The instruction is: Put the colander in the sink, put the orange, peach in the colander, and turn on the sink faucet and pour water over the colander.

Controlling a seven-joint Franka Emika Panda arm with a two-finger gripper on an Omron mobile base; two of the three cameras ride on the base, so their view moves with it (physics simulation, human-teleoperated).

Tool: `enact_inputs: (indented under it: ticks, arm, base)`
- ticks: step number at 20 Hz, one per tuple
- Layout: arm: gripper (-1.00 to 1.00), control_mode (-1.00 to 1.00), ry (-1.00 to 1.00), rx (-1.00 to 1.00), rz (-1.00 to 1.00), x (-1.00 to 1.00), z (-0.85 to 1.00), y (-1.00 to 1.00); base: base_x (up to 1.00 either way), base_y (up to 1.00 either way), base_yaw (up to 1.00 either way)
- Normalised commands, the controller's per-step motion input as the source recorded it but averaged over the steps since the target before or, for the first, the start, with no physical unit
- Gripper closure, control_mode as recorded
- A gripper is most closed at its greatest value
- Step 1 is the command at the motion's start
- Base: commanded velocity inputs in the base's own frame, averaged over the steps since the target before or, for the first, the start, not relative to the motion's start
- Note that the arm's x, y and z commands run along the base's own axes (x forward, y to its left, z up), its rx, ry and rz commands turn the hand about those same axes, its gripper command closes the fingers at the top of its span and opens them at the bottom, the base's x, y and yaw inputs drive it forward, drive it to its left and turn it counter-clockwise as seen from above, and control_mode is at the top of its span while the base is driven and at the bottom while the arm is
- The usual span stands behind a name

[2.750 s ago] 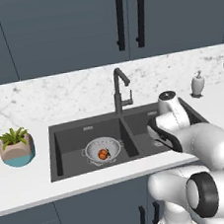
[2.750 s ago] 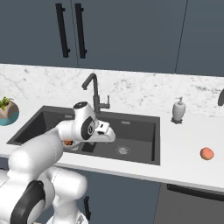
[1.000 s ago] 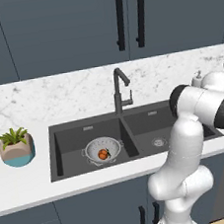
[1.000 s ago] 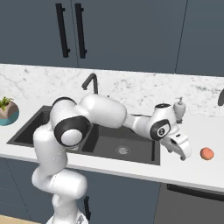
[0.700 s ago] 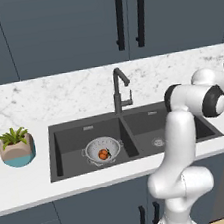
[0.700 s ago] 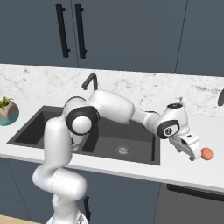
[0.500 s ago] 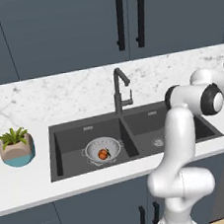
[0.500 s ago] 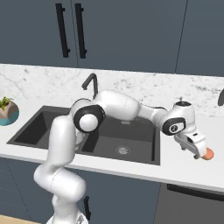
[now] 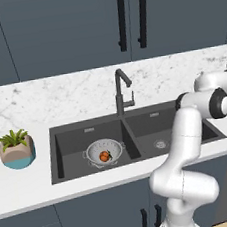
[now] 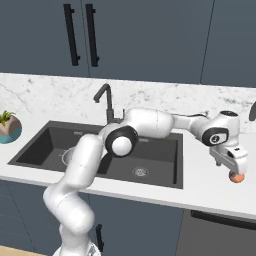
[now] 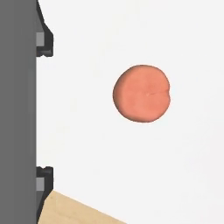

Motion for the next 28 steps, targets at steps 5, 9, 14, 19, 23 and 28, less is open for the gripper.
enact_inputs:
  ticks: [5,9,14,19,23,28]
  arm:
    - [-1.0,-1.0,-0.03,0.0,-0.02,0.19,-0.28,-0.03]
    - [-1.0,-1.0,0.0,-0.04,-0.08,0.09,-0.27,-0.14]
    - [-1.0,-1.0,0.0,-0.1,-0.09,0.02,-0.37,-0.07]
    - [-1.0,-1.0,0.0,-0.05,-0.05,0.18,-0.25,-0.05]
    - [-1.0,-1.0,0.0,0.0,0.0,0.29,-0.18,-0.09]
    - [-1.0,-1.0,0.0,0.0,0.0,0.2,-0.19,-0.16]
  base:
    - [0.0,0.0,0.0]
    - [0.0,0.0,0.0]
    - [0.0,0.0,0.0]
    - [0.0,0.0,0.0]
    - [0.0,0.0,0.0]
    - [0.0,0.0,0.0]
